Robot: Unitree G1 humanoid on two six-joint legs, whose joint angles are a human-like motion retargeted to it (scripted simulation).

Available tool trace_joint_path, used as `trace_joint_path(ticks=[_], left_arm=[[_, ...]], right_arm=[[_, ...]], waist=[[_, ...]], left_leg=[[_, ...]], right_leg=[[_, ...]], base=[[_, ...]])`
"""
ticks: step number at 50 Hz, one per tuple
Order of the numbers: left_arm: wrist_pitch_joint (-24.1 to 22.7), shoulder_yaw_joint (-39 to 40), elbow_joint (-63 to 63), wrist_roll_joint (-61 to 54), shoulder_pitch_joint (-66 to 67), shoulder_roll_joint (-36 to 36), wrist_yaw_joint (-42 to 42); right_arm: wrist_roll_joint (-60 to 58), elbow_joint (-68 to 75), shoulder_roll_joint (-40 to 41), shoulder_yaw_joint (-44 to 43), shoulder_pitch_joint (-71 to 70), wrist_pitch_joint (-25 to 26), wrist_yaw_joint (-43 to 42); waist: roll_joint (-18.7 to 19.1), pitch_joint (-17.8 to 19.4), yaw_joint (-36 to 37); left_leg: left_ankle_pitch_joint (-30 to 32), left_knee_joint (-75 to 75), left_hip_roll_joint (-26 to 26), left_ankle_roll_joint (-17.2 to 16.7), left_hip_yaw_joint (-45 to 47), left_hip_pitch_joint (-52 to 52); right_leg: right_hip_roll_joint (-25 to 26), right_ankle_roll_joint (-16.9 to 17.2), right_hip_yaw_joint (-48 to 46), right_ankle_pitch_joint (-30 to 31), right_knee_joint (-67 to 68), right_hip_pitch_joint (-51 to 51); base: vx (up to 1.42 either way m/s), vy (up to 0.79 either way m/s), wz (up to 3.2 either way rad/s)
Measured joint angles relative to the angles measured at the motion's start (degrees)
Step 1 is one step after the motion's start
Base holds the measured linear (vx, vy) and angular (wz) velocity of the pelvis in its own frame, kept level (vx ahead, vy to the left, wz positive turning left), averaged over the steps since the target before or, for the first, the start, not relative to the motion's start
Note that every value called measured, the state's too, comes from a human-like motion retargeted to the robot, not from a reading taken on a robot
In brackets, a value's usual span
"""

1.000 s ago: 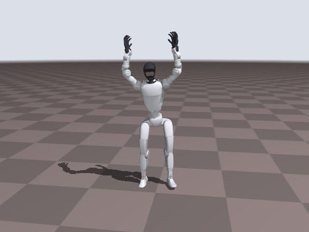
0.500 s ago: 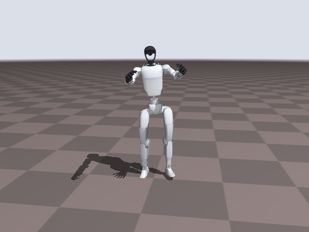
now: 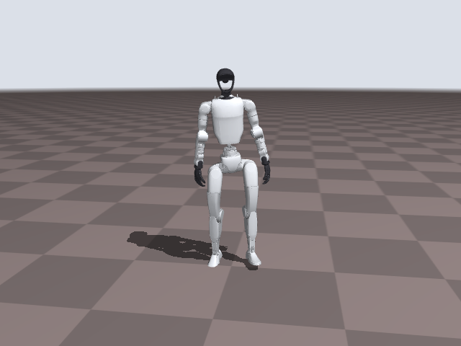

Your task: Upper body actions

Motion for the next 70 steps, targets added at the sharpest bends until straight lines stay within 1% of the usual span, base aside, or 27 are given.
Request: trace_joint_path(ticks=[2, 5, 8, 10, 13, 15, 17, 18, 19, 20, 21, 22, 24, 27, 29, 35, 38, 42, 45, 48, 51, 53, 55, 57, 62, 67, 70], left_arm=[[1.5, 3.3, 0.1, -8.9, 3.0, -3.1, -2.4], [4.6, 7.1, 0.5, -22.8, 6.5, -7.3, -8.0], [6.9, 7.3, 1.6, -31.5, 7.8, -9.7, -11.2], [7.1, 6.2, 2.1, -33.4, 8.3, -10.3, -10.4], [6.2, 3.3, 1.3, -30.5, 8.2, -10.3, -7.3], [6.1, 1.8, 0.2, -26.0, 7.6, -9.6, -5.9], [6.0, 0.2, -1.0, -21.1, 7.2, -8.5, -4.8], [5.7, -0.7, -1.7, -17.3, 6.7, -7.6, -4.4], [5.1, -2.0, -2.4, -13.2, 6.1, -6.5, -4.3], [4.4, -3.6, -3.0, -8.9, 5.6, -5.2, -4.2], [3.7, -5.5, -3.7, -4.8, 5.1, -3.7, -4.5], [3.2, -7.3, -4.5, -0.7, 4.5, -2.2, -4.6], [3.4, -10.0, -5.8, 6.0, 3.7, -0.1, -4.2], [4.6, -11.1, -6.4, 10.9, 2.9, 1.0, -2.8], [4.7, -10.6, -6.1, 10.3, 2.9, 0.8, -2.6], [4.0, -8.0, -4.6, 3.5, 3.9, -1.4, -3.9], [3.9, -8.0, -3.9, 3.9, 4.6, -2.3, -3.7], [5.0, -7.0, -2.1, 2.0, 4.6, -3.9, -3.2], [5.9, -5.1, 0.5, -3.7, 3.6, -4.8, -4.2], [8.4, -4.5, 3.7, -11.7, 0.4, -4.3, -8.8], [11.5, -4.4, 5.5, -19.6, -4.3, -2.9, -12.0], [13.0, -4.2, 5.7, -24.0, -8.2, -1.9, -11.7], [13.3, -4.0, 4.8, -26.8, -13.2, -0.9, -10.4], [13.0, -3.7, 3.6, -27.0, -17.8, -0.2, -10.1], [11.6, -3.0, -0.1, -26.1, -32.6, 1.3, -10.5], [9.7, -1.7, -2.3, -28.7, -44.8, 1.0, -7.8], [8.1, -1.9, -2.7, -35.9, -52.0, 0.9, -5.3]], right_arm=[[-0.3, 0.7, -0.1, -1.3, 1.2, 1.0, -1.6], [0.2, 1.3, -0.6, -1.8, 1.1, 1.9, -3.4], [0.2, 0.6, -1.1, -1.6, -0.2, 1.5, -2.5], [0.1, -0.6, -1.1, -1.1, -1.1, 1.2, -1.3], [0.6, -3.2, -0.5, 0.0, -2.2, 0.2, -0.1], [0.6, -5.2, 0.1, 1.0, -2.9, -0.5, 0.4], [-0.2, -6.6, 0.5, 2.4, -3.3, -0.9, -0.2], [-0.9, -7.3, 0.8, 3.3, -3.8, -1.1, -0.8], [-1.5, -7.7, 1.1, 4.2, -4.3, -1.4, -1.2], [-2.0, -8.1, 1.3, 5.1, -4.8, -1.7, -1.6], [-2.4, -8.3, 1.5, 5.7, -5.4, -1.9, -1.2], [-2.8, -8.5, 1.7, 6.5, -6.0, -2.0, -0.7], [-3.4, -8.8, 2.0, 7.9, -6.9, -1.7, 0.5], [-3.6, -9.2, 2.4, 8.0, -7.3, -1.8, 0.7], [-3.4, -9.4, 2.4, 7.7, -7.3, -2.0, 0.4], [-3.5, -8.7, 1.6, 6.0, -6.3, -1.9, -1.0], [-3.5, -7.4, 0.6, 5.1, -5.3, -1.5, -1.7], [-2.4, -3.8, -0.8, 3.8, -4.5, -0.1, -1.5], [-0.6, 0.2, -1.4, 1.7, -4.8, 1.6, -0.3], [5.7, 2.3, -1.7, -3.8, -6.0, 3.2, 3.0], [19.9, 2.3, -1.1, -8.5, -8.9, 4.9, 5.8], [29.1, 2.3, -0.2, -10.8, -12.2, 4.2, 6.1], [34.9, 2.3, 0.9, -12.0, -17.2, 2.6, 6.1], [34.1, 1.4, 1.9, -12.0, -21.6, 2.6, 7.0], [26.5, -3.4, 4.6, -12.3, -35.5, 5.0, 10.2], [27.3, -6.9, 6.3, -12.5, -47.7, 4.4, 9.5], [29.9, -9.0, 5.9, -11.0, -55.1, 3.3, 7.6]], waist=[[0.5, -0.2, -0.8], [0.9, -0.2, 1.0], [1.7, 1.1, -2.3], [1.8, 2.2, -2.8], [1.3, 3.6, -3.5], [0.4, 4.6, 0.1], [0.0, 5.3, 2.1], [-0.1, 5.7, 4.7], [-0.1, 6.0, 4.9], [0.0, 6.1, 3.9], [0.2, 5.9, -0.3], [0.3, 5.9, -2.8], [0.3, 6.3, -1.8], [0.3, 6.1, -1.8], [0.2, 5.9, -1.6], [0.1, 5.8, -1.5], [0.2, 5.9, -1.6], [0.3, 5.9, -2.3], [0.5, 5.9, -1.8], [0.8, 5.9, -1.8], [0.9, 5.7, -2.0], [0.9, 5.1, -1.7], [0.9, 4.1, -1.7], [0.8, 3.1, -1.6], [0.4, 1.1, -1.7], [0.1, -1.7, -2.0], [0.0, -2.9, -2.0]], left_leg=[[-0.1, 0.0, 0.1, 0.0, -0.6, 0.1], [-0.7, -0.2, 1.1, -0.1, 2.7, 0.7], [-0.5, -0.2, 0.9, 0.1, 0.9, 1.5], [-0.5, -0.2, 0.9, 0.2, 1.0, 2.3], [-0.4, 0.2, 1.2, -0.5, 0.4, 3.1], [-0.1, 0.5, 1.9, -0.8, 3.7, 3.2], [0.7, 0.9, 1.9, -0.2, 5.6, 2.7], [0.7, 0.7, 2.2, 0.2, 8.1, 2.9], [0.6, 0.6, 2.1, 0.4, 8.2, 3.2], [0.5, 0.4, 1.9, 0.5, 7.0, 3.4], [0.2, 0.1, 1.5, -0.1, 2.9, 4.0], [0.0, 0.0, 1.3, -0.3, 0.4, 4.3], [0.4, 0.2, 1.4, 0.0, 1.4, 4.1], [0.4, 0.0, 1.4, 0.0, 0.9, 4.2], [0.4, 0.1, 1.4, 0.0, 0.9, 4.2], [0.4, 0.1, 1.3, -0.1, 0.8, 4.3], [0.4, 0.1, 1.3, -0.1, 0.7, 4.4], [0.3, 0.1, 1.3, -0.3, -0.1, 4.7], [0.4, 0.2, 1.3, 0.0, 0.8, 4.6], [0.4, 0.1, 1.4, -0.1, 0.9, 4.7], [0.5, 0.1, 1.3, 0.0, 0.7, 4.7], [0.6, 0.2, 1.4, 0.0, 1.0, 4.4], [0.7, 0.2, 1.5, 0.0, 1.1, 4.2], [0.8, 0.3, 1.4, 0.0, 1.0, 4.1], [0.9, 0.5, 1.5, 0.1, 0.8, 3.8], [0.8, 0.7, 1.5, 0.1, 0.6, 3.4], [0.7, 0.9, 1.6, 0.1, 0.5, 3.1]], right_leg=[[-0.2, 0.3, -0.1, 0.3, 0.4, -0.4], [0.1, 0.2, 3.7, -0.1, 1.8, -2.2], [0.3, 0.3, 1.7, 0.3, 1.0, -0.4], [0.4, 0.2, 1.8, 0.5, 1.0, 0.2], [0.0, 0.1, 1.1, 0.6, 1.0, 1.2], [0.4, -0.5, 4.5, 1.0, 0.8, 0.9], [0.8, -0.9, 6.3, 1.7, 0.1, 1.2], [1.0, -0.9, 9.0, 1.9, 0.6, 0.3], [1.1, -0.8, 9.0, 1.8, 0.8, 0.3], [1.1, -0.8, 7.7, 1.7, 0.8, 0.7], [0.6, -0.6, 3.4, 1.1, 0.9, 1.7], [0.3, -0.4, 0.8, 0.8, 0.9, 2.3], [0.7, -0.5, 1.9, 1.0, 0.8, 2.5], [0.7, -0.5, 1.4, 0.9, 0.8, 2.6], [0.8, -0.5, 1.3, 0.9, 0.8, 2.6], [0.7, -0.5, 1.2, 0.8, 0.7, 2.8], [0.7, -0.5, 1.1, 0.8, 0.7, 3.1], [0.6, -0.3, 0.3, 0.7, 0.7, 3.5], [0.7, -0.5, 1.2, 0.8, 0.6, 3.4], [0.7, -0.5, 1.2, 0.9, 0.7, 3.3], [0.8, -0.8, 0.8, 1.1, 0.6, 3.2], [0.8, -0.9, 1.1, 1.1, 0.7, 2.9], [0.8, -1.0, 1.0, 1.2, 0.6, 2.7], [0.8, -1.1, 1.0, 1.3, 0.6, 2.6], [0.8, -1.2, 0.7, 1.3, 0.7, 2.6], [0.9, -1.2, 0.6, 1.3, 0.8, 2.3], [0.9, -1.1, 0.6, 1.2, 0.8, 2.2]], base=[[0.06, 0.00, -0.23], [0.02, 0.02, -0.79], [-0.02, 0.00, 0.28], [0.00, 0.00, 0.00], [-0.01, 0.00, -0.14], [-0.01, -0.01, -1.14], [-0.01, -0.01, -1.20], [-0.03, -0.02, -1.11], [-0.04, -0.02, -0.38], [-0.05, -0.03, 1.62], [-0.06, -0.03, 2.37], [-0.06, -0.03, 1.73], [-0.02, -0.01, 0.23], [0.00, 0.00, 0.00], [0.00, 0.00, 0.00], [0.00, 0.00, 0.00], [0.00, 0.00, 0.00], [0.00, 0.01, 0.10], [-0.02, 0.02, -0.18], [-0.04, 0.03, 0.01], [-0.07, 0.05, 0.05], [-0.04, 0.02, -0.14], [0.00, 0.00, 0.00], [-0.03, 0.02, 0.02], [0.00, 0.00, 0.00], [0.00, 0.00, 0.00], [0.02, 0.01, 0.01]])
